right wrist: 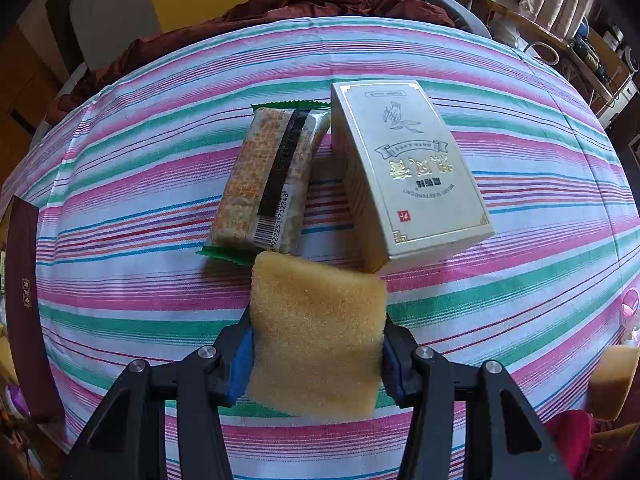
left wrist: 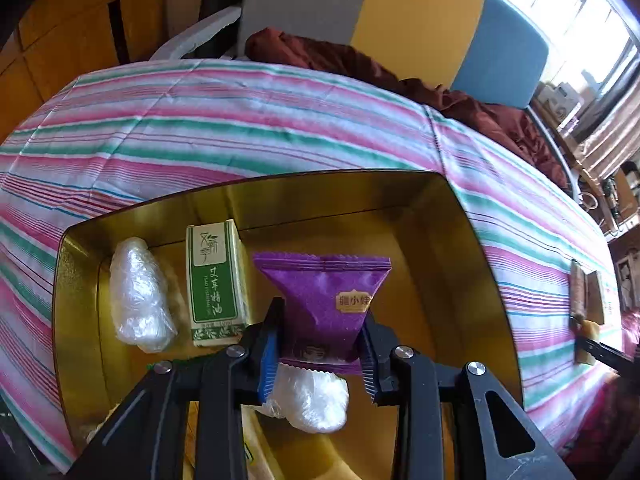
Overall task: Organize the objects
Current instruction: 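Carry the purple packet into the gold tray and open the left gripper while the right gripper holds the sponge, then carry the yellow sponge into the gold tray and open the right gripper, then grasp the cream printed box with the right gripper while the left gripper moves back, then grasp the green-edged cracker packet with the left gripper while the right gripper holds the box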
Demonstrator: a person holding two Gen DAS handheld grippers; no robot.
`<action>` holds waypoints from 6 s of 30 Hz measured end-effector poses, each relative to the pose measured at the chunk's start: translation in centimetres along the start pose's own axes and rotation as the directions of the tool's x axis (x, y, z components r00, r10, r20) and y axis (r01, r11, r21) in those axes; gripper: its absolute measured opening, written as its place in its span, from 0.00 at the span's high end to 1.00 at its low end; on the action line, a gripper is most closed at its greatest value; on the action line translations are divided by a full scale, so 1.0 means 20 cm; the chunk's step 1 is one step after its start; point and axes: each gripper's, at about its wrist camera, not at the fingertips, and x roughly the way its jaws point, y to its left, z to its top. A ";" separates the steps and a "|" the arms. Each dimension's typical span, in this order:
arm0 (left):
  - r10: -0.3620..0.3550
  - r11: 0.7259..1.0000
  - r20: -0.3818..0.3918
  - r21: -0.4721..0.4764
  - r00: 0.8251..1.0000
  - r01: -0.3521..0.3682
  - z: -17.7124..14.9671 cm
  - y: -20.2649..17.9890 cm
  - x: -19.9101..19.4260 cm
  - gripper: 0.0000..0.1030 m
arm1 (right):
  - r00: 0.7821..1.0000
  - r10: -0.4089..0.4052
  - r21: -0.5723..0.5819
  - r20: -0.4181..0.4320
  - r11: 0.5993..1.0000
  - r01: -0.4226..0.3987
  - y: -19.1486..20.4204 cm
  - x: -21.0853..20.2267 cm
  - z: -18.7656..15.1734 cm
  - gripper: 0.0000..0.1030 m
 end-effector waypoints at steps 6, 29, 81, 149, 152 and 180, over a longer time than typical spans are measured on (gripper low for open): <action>0.017 0.999 -0.017 -0.028 1.000 -0.018 0.00 0.02 0.04 0.56 | 1.000 -0.004 -0.007 0.000 1.000 0.004 0.00 0.01 0.01 0.49; 0.169 0.984 0.385 -0.015 0.908 -0.176 -0.65 0.01 -0.61 0.43 | 0.991 -0.131 -0.150 0.027 0.980 0.134 0.14 -0.01 -0.17 0.49; 0.183 0.979 0.394 -0.158 0.901 -0.130 -0.80 0.28 -0.68 0.29 | 0.935 0.355 -0.581 0.001 0.761 -0.288 1.80 -0.31 -0.44 0.24; -0.153 0.871 0.068 0.481 0.986 0.102 -0.50 -1.38 -0.16 0.32 | 0.981 -0.143 0.235 0.130 0.966 0.110 -0.35 -0.17 0.18 0.50; -0.171 0.866 0.032 0.481 0.985 0.135 -0.44 -1.46 -0.07 0.33 | 0.984 -0.129 0.249 0.121 0.964 0.095 -0.37 -0.17 0.18 0.50; -0.224 0.782 -0.071 0.582 0.972 0.223 -0.22 -2.08 0.48 0.62 | 0.988 -0.116 0.307 0.097 0.948 0.082 -0.46 -0.14 0.18 0.50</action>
